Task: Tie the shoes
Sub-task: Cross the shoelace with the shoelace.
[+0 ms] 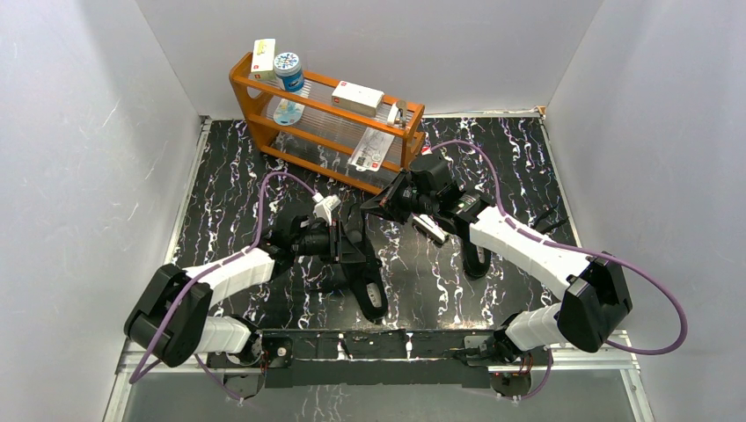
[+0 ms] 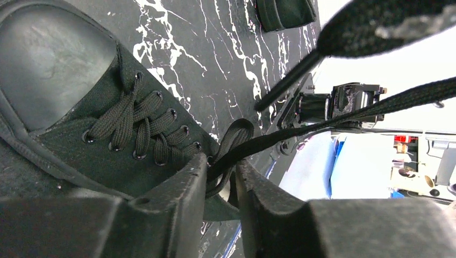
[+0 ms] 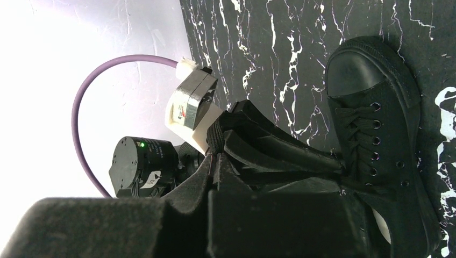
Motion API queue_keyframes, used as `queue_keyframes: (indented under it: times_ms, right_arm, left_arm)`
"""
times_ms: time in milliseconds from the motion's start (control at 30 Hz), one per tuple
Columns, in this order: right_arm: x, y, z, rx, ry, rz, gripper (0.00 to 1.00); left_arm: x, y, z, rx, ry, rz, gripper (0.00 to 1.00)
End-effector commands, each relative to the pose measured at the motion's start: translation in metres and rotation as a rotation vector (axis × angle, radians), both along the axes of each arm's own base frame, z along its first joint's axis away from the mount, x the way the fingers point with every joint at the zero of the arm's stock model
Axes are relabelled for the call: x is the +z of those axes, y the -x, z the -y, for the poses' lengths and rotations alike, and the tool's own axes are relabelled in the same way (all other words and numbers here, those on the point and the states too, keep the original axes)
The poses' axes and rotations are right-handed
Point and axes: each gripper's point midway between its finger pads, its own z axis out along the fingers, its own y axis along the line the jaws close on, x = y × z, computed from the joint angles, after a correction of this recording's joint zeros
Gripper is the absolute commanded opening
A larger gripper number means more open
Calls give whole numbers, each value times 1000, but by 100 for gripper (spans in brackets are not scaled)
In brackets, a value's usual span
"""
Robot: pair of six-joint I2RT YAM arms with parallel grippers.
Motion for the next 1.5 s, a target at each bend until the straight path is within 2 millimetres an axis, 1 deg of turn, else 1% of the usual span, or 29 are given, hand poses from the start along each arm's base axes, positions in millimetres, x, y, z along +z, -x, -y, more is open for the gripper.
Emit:
queue_keyframes:
  times_ms: [0, 100, 133, 167, 200, 300, 367, 433, 533, 600, 700, 800, 900, 1033, 1133, 1167, 1267, 1467]
  right_arm:
    - [18, -6, -7, 5, -63, 37, 0]
    - [20, -4, -6, 5, -65, 36, 0]
    - [20, -4, -5, 4, -64, 33, 0]
    - [21, -3, -4, 3, -66, 31, 0]
    - [21, -1, -4, 5, -66, 29, 0]
    - [25, 6, 1, 24, -56, 24, 0]
    - [26, 16, 5, 66, -35, 31, 0]
    - [20, 31, 12, 123, 2, 14, 0]
    - [10, 55, 17, 265, 16, 31, 0]
    - [7, 69, 17, 373, 2, 83, 0]
    - [1, 82, 16, 542, -4, 174, 0]
    - [-13, 89, 19, 629, 12, 241, 0]
    - [-18, 91, 14, 703, -21, 358, 0]
    - [-29, 89, 11, 782, -11, 471, 0]
    - [-48, 83, 22, 785, 96, 500, 0]
    - [-50, 83, 25, 793, 115, 525, 0]
    - [-50, 85, 32, 835, 157, 576, 0]
    - [-54, 68, 42, 909, 320, 680, 0]
  left_arm:
    - [17, -9, 9, -14, 63, 48, 21]
    - [15, -11, 8, -1, 55, 47, 13]
    - [15, -12, 8, 4, 51, 50, 9]
    - [15, -13, 7, 8, 45, 51, 2]
    - [14, -14, 6, 13, 35, 52, 0]
    - [15, -18, 5, 29, 18, 58, 0]
    - [18, -20, 4, 39, 6, 59, 0]
    - [22, -23, 3, 55, -3, 68, 0]
    - [26, -25, 1, 77, -7, 74, 0]
    - [27, -24, -1, 85, -10, 71, 0]
    - [25, -22, -2, 80, -21, 59, 0]
    - [24, -19, -3, 76, -31, 48, 0]
    - [25, -18, -3, 79, -27, 34, 0]
    - [26, -17, -2, 76, -24, 15, 0]
    - [27, -17, -1, 71, -20, 12, 0]
    - [27, -16, -1, 69, -21, 10, 0]
    - [28, -15, -1, 57, -25, 9, 0]
    - [28, -13, -3, 46, -39, 11, 0]
